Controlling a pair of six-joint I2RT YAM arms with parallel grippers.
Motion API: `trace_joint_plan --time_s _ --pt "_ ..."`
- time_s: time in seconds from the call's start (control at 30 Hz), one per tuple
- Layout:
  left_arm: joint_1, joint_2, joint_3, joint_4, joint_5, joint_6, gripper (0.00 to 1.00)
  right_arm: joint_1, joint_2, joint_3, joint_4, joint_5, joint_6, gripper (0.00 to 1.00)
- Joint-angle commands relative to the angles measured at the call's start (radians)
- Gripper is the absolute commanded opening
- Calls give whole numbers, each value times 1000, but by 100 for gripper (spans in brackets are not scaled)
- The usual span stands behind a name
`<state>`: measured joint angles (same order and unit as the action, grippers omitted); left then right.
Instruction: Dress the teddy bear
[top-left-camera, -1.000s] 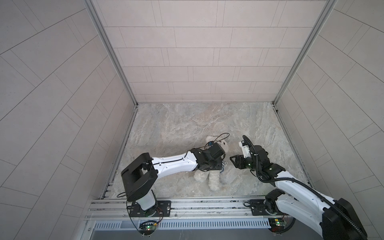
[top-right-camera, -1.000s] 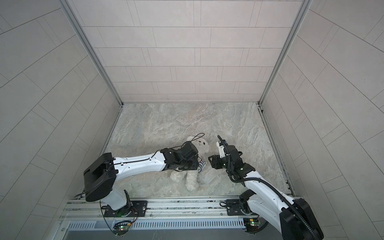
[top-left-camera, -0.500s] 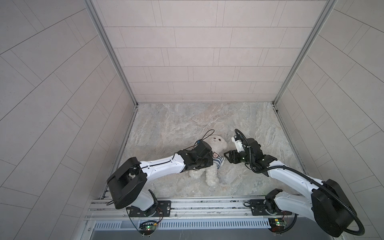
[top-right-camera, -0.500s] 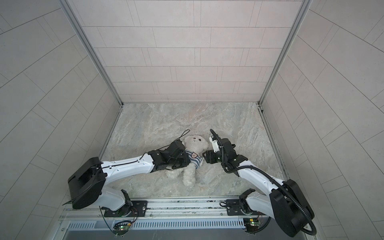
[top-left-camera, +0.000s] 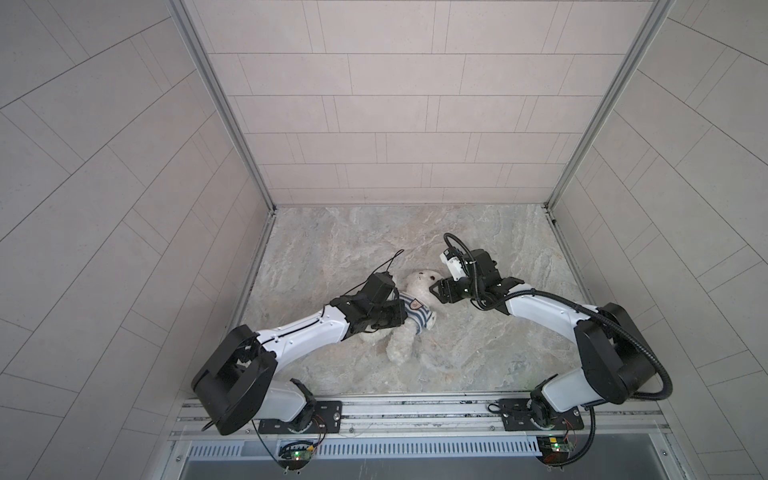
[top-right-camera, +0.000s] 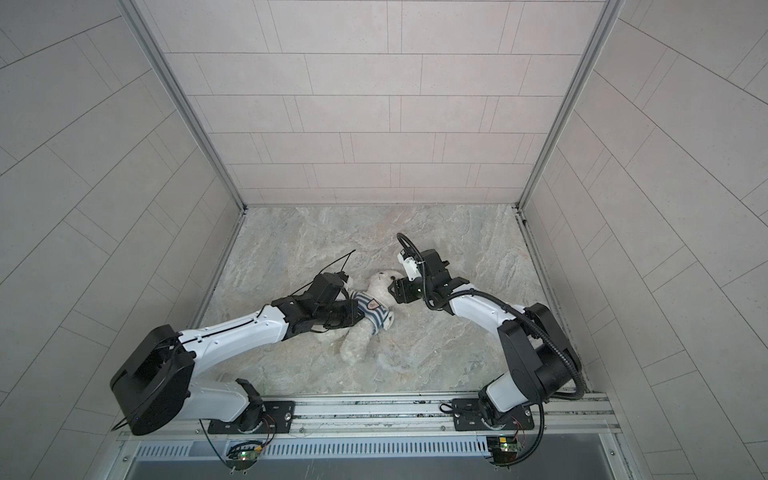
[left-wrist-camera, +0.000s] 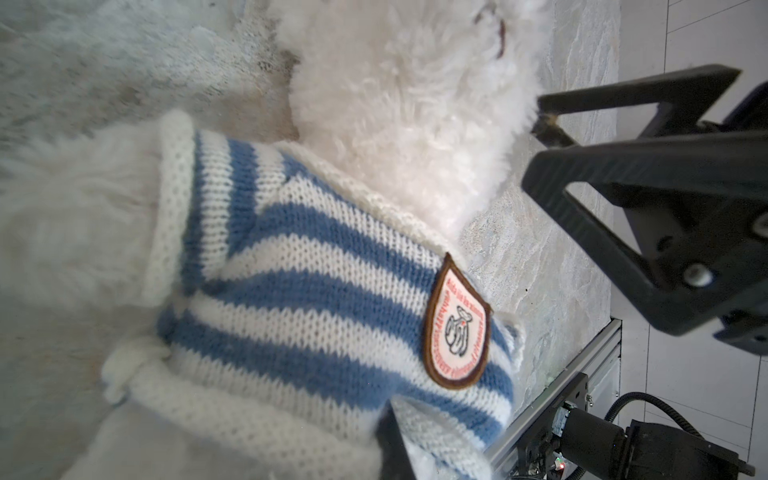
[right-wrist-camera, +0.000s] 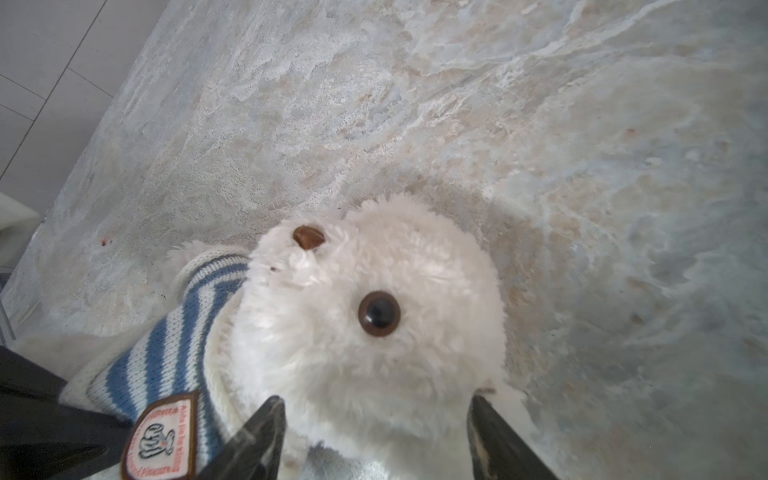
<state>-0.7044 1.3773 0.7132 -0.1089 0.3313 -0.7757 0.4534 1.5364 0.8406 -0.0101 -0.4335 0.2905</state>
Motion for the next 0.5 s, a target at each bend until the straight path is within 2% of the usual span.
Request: trace_joint_plan --time_s 0.0,0.17,0.27,0.3,0.4,0.47 --pt "30 17 -38 18 30 62 0 5 43 19 -21 -33 -32 72" --pt "37 31 -50 38 34 70 0 8 88 25 -14 -37 -44 72" --pt "37 30 -50 40 30 67 0 8 101 27 -11 -24 -56 64" --pt "37 25 -50 38 28 67 0 8 106 29 -11 -19 -61 59" --pt "37 -6 -36 2 10 82 0 8 113 39 -22 -20 -63 23" --pt "37 -28 -22 -30 4 93 0 14 102 42 -41 -11 -63 10"
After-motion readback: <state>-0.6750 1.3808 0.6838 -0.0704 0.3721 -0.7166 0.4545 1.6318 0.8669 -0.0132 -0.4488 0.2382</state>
